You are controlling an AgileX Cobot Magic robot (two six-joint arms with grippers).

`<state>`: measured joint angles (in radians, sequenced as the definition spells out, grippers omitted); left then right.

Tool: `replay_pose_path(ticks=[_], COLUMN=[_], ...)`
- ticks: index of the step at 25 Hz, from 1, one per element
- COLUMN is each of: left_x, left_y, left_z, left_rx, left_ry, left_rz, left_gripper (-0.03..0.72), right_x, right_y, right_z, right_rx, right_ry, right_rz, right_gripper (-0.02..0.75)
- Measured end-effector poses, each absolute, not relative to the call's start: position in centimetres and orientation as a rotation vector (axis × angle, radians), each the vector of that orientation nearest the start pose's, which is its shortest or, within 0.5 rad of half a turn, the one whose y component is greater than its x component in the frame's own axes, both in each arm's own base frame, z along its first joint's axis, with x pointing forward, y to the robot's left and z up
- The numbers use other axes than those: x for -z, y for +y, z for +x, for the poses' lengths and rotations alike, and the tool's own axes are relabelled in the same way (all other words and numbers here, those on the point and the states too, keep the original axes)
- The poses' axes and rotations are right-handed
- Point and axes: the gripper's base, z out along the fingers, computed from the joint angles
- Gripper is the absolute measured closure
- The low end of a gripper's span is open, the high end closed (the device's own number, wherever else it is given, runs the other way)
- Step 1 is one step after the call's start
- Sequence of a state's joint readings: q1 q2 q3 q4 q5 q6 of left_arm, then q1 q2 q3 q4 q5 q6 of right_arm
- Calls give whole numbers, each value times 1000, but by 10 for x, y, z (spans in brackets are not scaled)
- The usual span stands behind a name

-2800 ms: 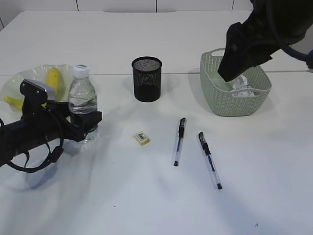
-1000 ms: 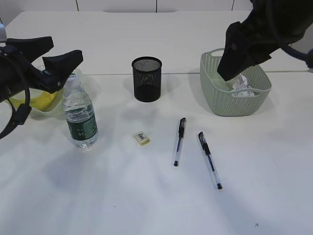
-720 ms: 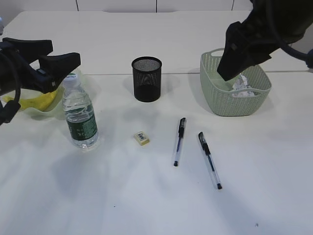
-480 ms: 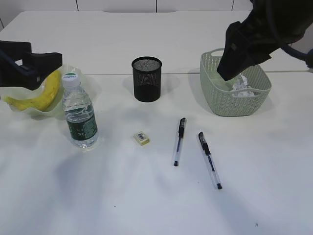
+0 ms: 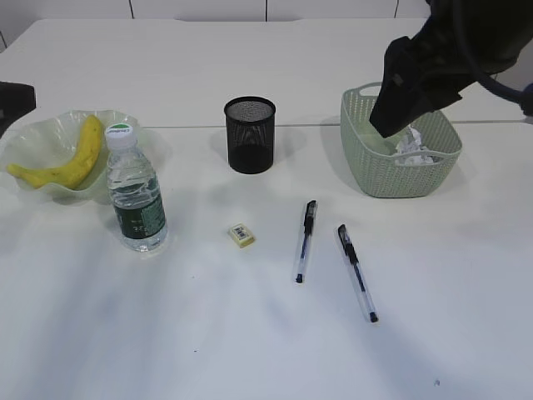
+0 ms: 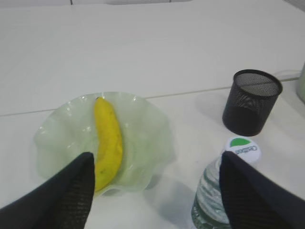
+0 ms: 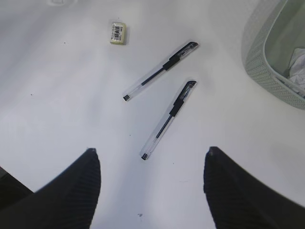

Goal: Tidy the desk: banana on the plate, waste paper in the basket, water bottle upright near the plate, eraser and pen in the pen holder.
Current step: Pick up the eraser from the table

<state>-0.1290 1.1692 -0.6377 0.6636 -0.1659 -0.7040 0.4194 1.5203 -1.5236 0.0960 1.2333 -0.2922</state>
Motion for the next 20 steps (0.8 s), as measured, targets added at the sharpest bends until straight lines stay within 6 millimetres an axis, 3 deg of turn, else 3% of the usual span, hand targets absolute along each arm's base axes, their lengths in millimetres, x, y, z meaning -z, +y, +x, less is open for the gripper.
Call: replay_pose_path(ticks=[9,14,20], left_x=[-301,-313,-315], left_y=[-19,-21,-26], left_z=[238,232,221], left_rx=[9,-48,-43], left_ry=[2057,2217,2415], left_rz=[-64,-57,74], left_gripper=[148,149,151], right_x=[-369,-369,-369], right_y=[134,134,134], right_z=[280,280,280], right_rx=[-170,-170,-170], right_ry=[2551,2551,2551], right_rz=[-931,-931,-931], right_gripper=[237,237,237])
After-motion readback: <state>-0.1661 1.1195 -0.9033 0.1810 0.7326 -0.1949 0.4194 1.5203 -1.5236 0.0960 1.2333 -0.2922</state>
